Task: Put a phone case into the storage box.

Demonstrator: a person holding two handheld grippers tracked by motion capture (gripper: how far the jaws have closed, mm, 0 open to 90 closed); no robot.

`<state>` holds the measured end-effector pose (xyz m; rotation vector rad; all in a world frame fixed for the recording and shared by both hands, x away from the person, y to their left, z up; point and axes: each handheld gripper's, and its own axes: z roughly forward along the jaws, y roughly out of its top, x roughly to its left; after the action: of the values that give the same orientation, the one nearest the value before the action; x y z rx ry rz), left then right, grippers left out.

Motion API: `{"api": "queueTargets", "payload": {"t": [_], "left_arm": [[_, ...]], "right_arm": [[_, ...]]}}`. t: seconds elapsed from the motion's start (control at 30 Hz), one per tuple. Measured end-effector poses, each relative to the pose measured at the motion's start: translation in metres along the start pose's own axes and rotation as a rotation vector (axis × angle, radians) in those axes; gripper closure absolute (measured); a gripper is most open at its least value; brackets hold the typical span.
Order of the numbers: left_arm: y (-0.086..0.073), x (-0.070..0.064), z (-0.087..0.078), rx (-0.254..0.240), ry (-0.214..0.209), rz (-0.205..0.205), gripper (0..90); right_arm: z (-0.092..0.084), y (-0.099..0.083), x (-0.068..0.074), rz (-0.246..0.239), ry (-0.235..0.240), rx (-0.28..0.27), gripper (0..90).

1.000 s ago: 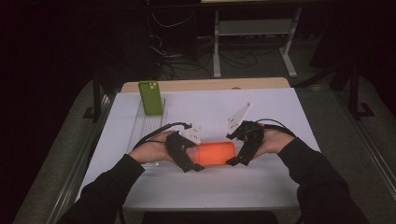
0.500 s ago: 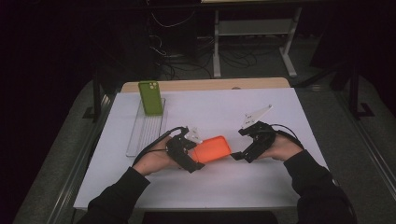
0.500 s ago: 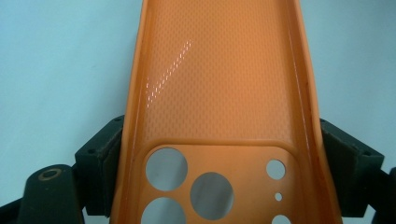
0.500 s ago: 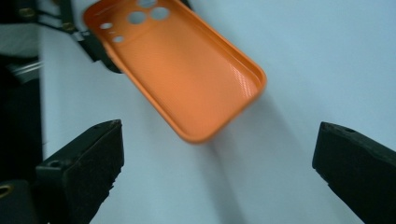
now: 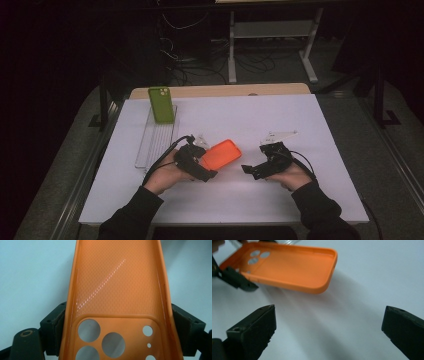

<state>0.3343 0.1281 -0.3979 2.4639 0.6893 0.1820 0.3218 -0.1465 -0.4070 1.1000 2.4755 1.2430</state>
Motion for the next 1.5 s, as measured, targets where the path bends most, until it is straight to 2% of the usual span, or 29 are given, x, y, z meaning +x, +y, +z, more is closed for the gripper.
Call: {"api": "queueTargets", "payload": {"t": [0.07,0.1,0.13,0.2,0.47,0.5,0.7,0.83,1.03,1.13,1.4,1.47,1.5], "left_arm": [[-0.001,-0.002,0.001,0.001,-0.004,-0.014,15.7],[-0.001,-0.002,0.002,0.0,-0.005,-0.018,15.7],[0.0,-0.001,0.002,0.004,-0.009,-0.016,15.7],[-0.001,-0.002,0.003,0.002,-0.003,-0.027,15.7],[-0.001,-0.003,0.003,-0.001,-0.006,-0.034,15.7],[-0.001,-0.003,0.002,-0.004,-0.008,-0.037,15.7],[-0.001,-0.002,0.001,-0.006,-0.006,-0.035,15.7],[-0.001,0.0,0.0,-0.006,-0.005,-0.03,15.7],[-0.002,-0.001,0.0,-0.003,-0.011,-0.029,15.7],[-0.001,-0.001,0.0,-0.003,-0.013,-0.023,15.7],[-0.001,-0.002,0.001,0.004,-0.019,-0.023,15.7],[-0.001,-0.002,0.001,0.004,-0.019,-0.022,15.7],[-0.001,-0.002,0.001,0.004,-0.019,-0.022,15.7]], "right_arm": [[0.001,-0.004,0.001,0.024,0.001,-0.028,0.0],[0.001,-0.004,0.004,0.04,-0.015,-0.026,0.0],[0.002,-0.005,0.004,0.022,-0.025,-0.038,0.0],[0.004,-0.007,0.007,0.022,-0.048,-0.042,0.0],[0.014,-0.007,0.01,0.03,-0.055,-0.063,0.0],[0.015,-0.007,0.009,0.012,-0.065,-0.067,0.0],[0.018,-0.008,0.013,-0.005,-0.086,-0.061,0.0],[0.017,-0.007,0.014,-0.058,-0.112,-0.07,0.0],[0.016,-0.007,0.017,-0.097,-0.143,-0.065,0.0],[0.015,-0.007,0.016,-0.182,-0.18,-0.06,0.0],[0.013,-0.007,0.02,-0.243,-0.219,-0.058,0.0],[0.012,-0.006,0.02,-0.28,-0.229,-0.057,0.0],[0.012,-0.006,0.021,-0.28,-0.238,-0.061,0.0]]}}
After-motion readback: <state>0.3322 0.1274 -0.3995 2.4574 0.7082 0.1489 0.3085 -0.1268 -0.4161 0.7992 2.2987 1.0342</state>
